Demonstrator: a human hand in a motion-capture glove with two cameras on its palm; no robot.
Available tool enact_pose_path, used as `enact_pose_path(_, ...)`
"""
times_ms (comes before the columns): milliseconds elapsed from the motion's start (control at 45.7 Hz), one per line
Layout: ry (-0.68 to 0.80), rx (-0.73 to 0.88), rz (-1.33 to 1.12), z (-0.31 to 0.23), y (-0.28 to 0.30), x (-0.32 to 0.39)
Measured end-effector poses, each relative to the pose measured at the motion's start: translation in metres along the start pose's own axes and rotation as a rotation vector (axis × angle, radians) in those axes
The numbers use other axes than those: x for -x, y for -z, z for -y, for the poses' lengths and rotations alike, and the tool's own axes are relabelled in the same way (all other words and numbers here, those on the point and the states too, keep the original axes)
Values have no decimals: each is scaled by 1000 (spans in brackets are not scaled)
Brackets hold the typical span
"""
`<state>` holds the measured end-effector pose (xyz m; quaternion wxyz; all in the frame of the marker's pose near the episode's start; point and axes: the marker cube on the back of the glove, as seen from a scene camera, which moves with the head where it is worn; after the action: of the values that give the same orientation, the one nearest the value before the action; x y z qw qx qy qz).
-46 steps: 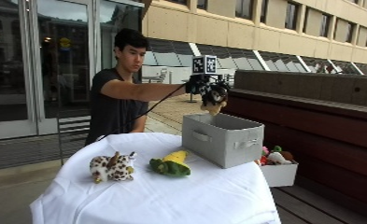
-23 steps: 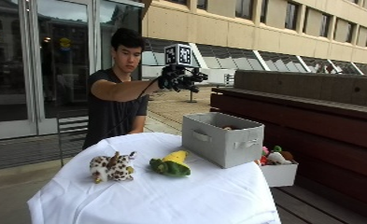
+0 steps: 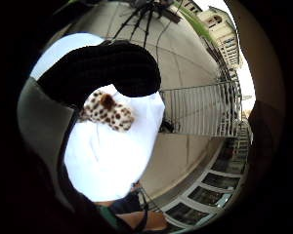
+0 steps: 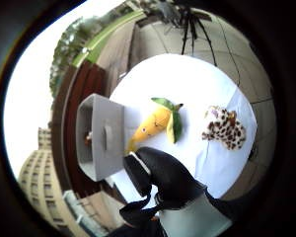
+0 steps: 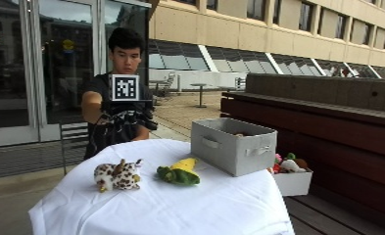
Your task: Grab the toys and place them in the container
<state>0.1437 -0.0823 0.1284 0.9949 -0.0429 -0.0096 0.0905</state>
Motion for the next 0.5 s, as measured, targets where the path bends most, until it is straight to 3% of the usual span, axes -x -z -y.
enact_pose_path(44,-53,17,1,4,-17,-11)
enact_pose_path(153,35,98,-12,3,-64,-40)
enact_pose_path(328,-9,161,-14,-3,-135,-61)
enact_pose_path(503,-10,155,-67,-13,-170,-61)
